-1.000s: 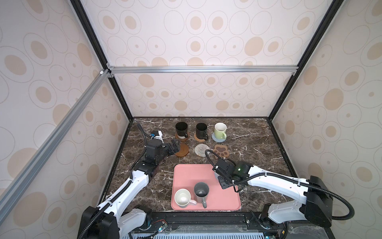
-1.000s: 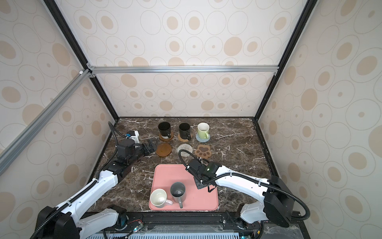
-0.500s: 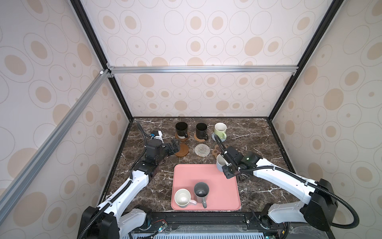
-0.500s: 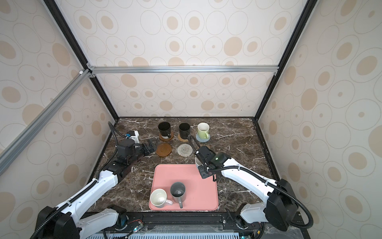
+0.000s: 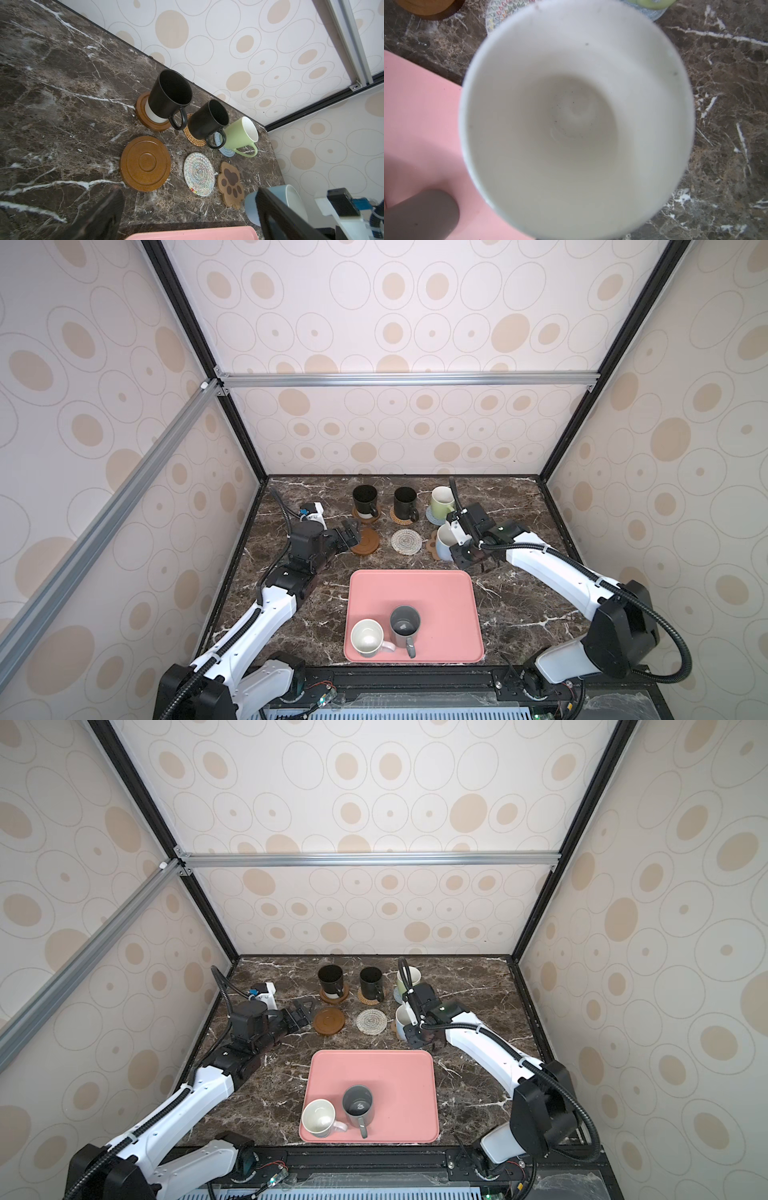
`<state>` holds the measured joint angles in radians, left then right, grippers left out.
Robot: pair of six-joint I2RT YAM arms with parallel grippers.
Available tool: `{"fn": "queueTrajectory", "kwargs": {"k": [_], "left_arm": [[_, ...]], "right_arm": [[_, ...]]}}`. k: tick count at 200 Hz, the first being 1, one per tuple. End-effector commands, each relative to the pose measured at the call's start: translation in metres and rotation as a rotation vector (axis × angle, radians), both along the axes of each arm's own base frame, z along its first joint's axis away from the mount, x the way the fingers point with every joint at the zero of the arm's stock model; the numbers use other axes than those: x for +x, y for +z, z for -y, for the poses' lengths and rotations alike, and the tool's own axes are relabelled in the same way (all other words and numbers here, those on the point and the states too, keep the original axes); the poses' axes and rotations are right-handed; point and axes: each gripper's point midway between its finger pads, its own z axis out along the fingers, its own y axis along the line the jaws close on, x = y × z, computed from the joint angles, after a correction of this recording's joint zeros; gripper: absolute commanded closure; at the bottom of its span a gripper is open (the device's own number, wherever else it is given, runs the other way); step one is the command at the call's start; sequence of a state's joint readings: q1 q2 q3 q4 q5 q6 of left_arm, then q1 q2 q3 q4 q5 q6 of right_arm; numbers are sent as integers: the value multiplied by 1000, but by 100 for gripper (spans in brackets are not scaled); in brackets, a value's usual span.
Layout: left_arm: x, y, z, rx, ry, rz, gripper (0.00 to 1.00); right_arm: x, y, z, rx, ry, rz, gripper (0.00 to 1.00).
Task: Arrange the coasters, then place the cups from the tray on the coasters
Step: 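Lift the blue-handled mug with the right gripper toward the far coasters, then lower the blue-handled mug onto the paw-shaped cork coaster with the right gripper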
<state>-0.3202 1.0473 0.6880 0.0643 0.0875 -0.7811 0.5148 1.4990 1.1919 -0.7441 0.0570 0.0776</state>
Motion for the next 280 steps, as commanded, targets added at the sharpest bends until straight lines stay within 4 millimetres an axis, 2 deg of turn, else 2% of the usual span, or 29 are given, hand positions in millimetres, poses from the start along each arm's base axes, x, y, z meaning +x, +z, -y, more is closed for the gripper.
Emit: {"fn": "queueTrajectory", "kwargs": {"k": [1,52,101,175,280], "left_arm": [[-3,1,-7,-9,30,-8,0],[-8,0,-11,-17,44,-5,0],[-11,-2,-12,-21,51,-9,0],[-12,-3,-13,-28,57,-10,0],[-13,-3,-12,-39,52,-12,0]], "right_arm": [[32,21,-11,52,44,90,86],[59,14,-11,51,59,68,86],[70,4,-9,49,65,41,86],[75,-11,-3,6,66,17,86],[77,-20,-2,11,55,1,86]]}}
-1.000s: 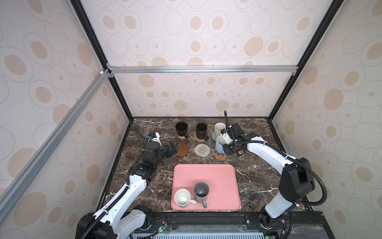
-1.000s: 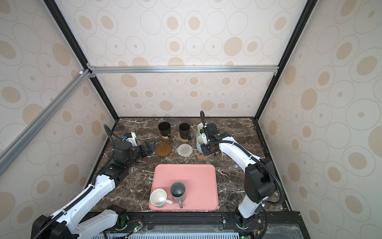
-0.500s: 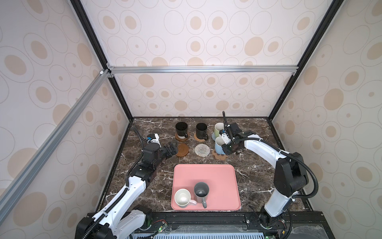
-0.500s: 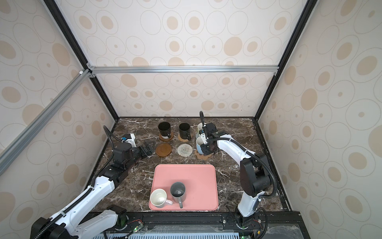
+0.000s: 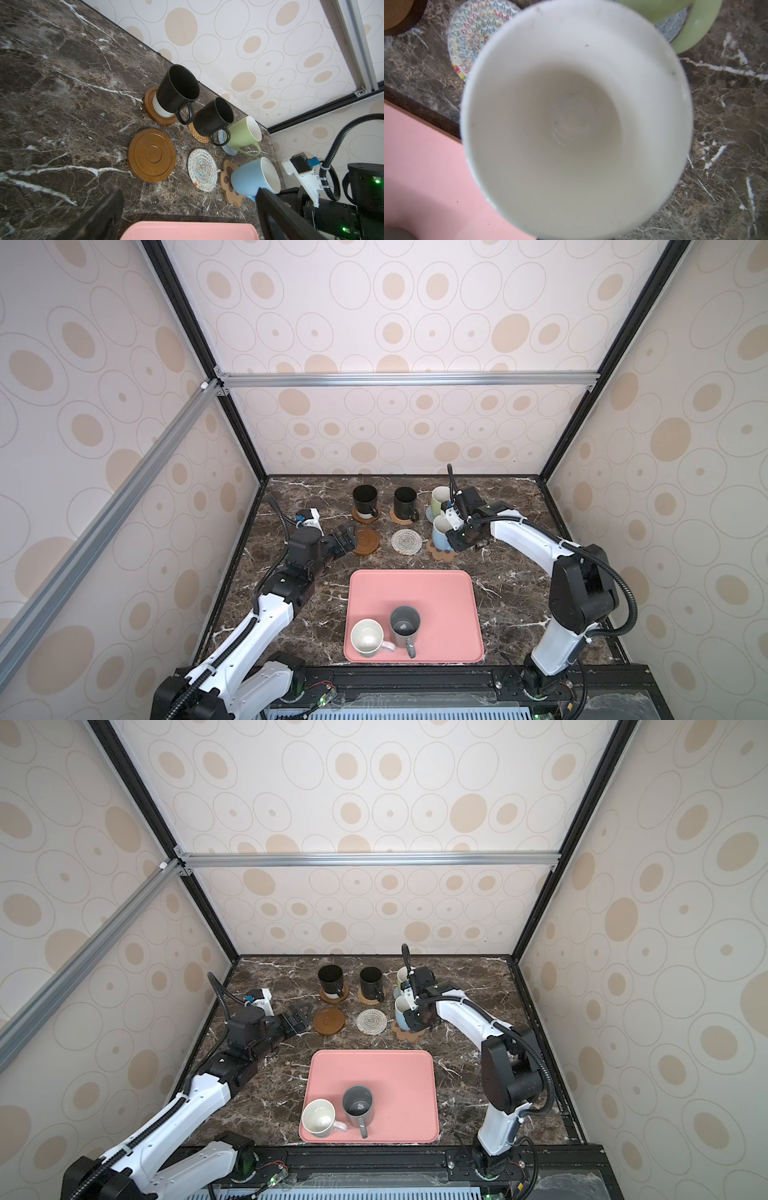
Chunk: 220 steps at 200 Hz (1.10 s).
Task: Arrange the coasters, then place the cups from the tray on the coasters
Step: 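Lower the blue-handled mug onto the paw-shaped cork coaster with the right gripper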
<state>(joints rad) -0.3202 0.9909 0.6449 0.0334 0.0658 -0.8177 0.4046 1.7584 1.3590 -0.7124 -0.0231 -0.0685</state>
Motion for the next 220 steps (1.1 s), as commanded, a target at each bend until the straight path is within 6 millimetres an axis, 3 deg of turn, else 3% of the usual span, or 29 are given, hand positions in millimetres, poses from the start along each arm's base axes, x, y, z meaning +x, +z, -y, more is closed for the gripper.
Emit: {"fn": "queueTrajectory", "kwargs": {"k": [1,155,220], "left_arm": [[-1,5,-4,-20,18,13,0],[-6,5,-8,-22,32,21,0],[-8,6,-9,-19,36,23,0]], "right_arm": [[18,12,-4,24,0,63,86],[10,-10,0,16,-38,18,85],[4,-14,1,18,-57,-7,75]]}}
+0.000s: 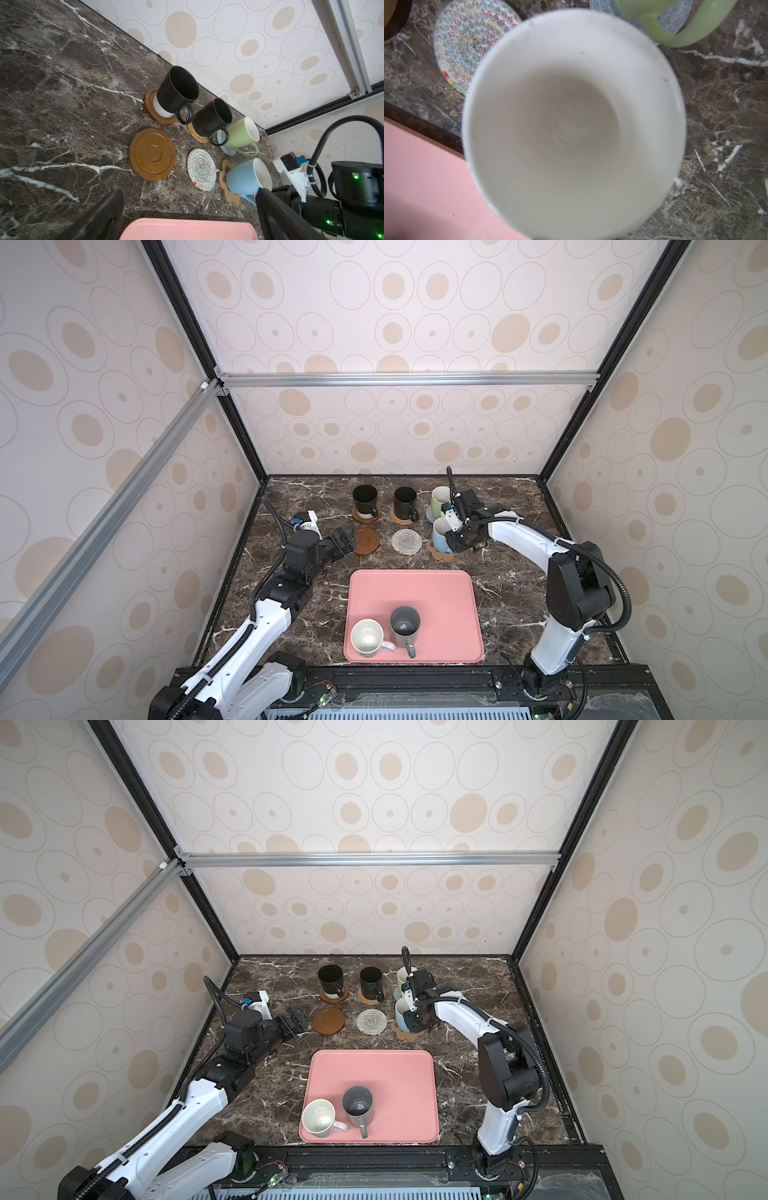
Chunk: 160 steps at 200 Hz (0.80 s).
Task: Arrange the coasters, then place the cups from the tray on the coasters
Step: 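Lower the blue-handled mug onto the paw-shaped cork coaster with the right gripper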
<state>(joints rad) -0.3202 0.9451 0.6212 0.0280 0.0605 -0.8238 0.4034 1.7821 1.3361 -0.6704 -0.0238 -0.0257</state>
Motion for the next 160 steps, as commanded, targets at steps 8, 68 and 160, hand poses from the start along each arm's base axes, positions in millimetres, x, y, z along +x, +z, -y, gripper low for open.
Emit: {"fn": "queueTrajectory", "kwargs": {"k": [8,68,160], "left_arm": [[-1,3,-6,-12,28,7,0],[-3,2,-7,-16,32,6,0],[-3,1,-6,-24,30,4,0]], "right_arm": [[1,-1,2,8,-19,2,73],[-6,6,2,28,-28,-3,66],[-14,15,-4,95,-80,-34,64]]}}
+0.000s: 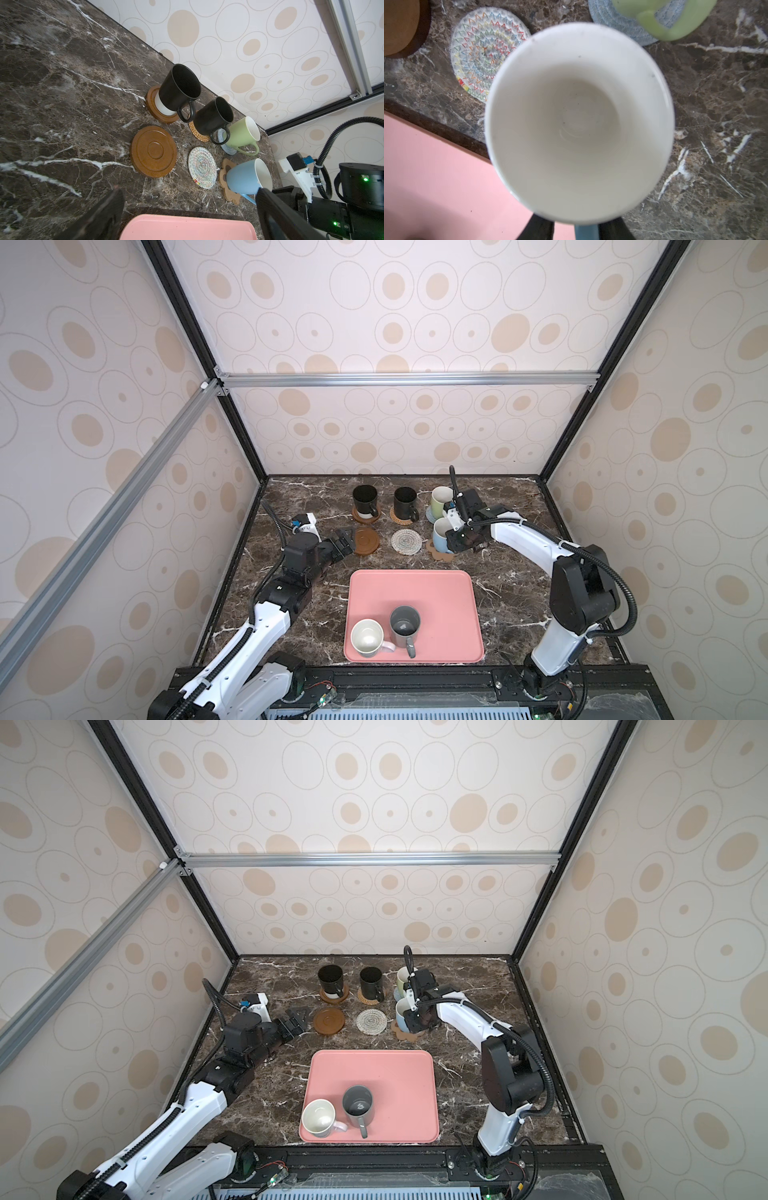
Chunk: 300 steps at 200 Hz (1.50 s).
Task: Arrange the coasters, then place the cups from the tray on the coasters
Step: 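Lower the blue-handled mug onto the paw-shaped cork coaster with the right gripper, then open the right gripper and raise it off the blue-handled mug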
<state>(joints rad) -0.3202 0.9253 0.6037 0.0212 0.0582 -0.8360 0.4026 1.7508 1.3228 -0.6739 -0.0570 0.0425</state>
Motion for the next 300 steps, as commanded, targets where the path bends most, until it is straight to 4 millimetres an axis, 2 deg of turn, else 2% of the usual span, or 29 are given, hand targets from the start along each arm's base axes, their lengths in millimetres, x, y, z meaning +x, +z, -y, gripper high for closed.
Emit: {"fn": "queueTrajectory", "kwargs": {"k": [1,104,171,208,264,300], "left_arm": [[1,4,-4,-15,23,11,0],[2,4,-3,-21,15,10,0],[2,3,-4,-14,19,12,0],[0,3,-6,-13,27,17,0],[3,-1,-4,-16,22,10,0],[4,-2,-2,-21,20,5,0]], "right_arm": [[-8,7,0,40,-29,-24,64],[-11,11,6,27,-94,-37,64],[-13,39,11,32,-103,15,60],[-23,56,18,31,-121,38,59],[-45,79,18,111,-148,57,58],[-60,84,14,146,-151,49,58]]}}
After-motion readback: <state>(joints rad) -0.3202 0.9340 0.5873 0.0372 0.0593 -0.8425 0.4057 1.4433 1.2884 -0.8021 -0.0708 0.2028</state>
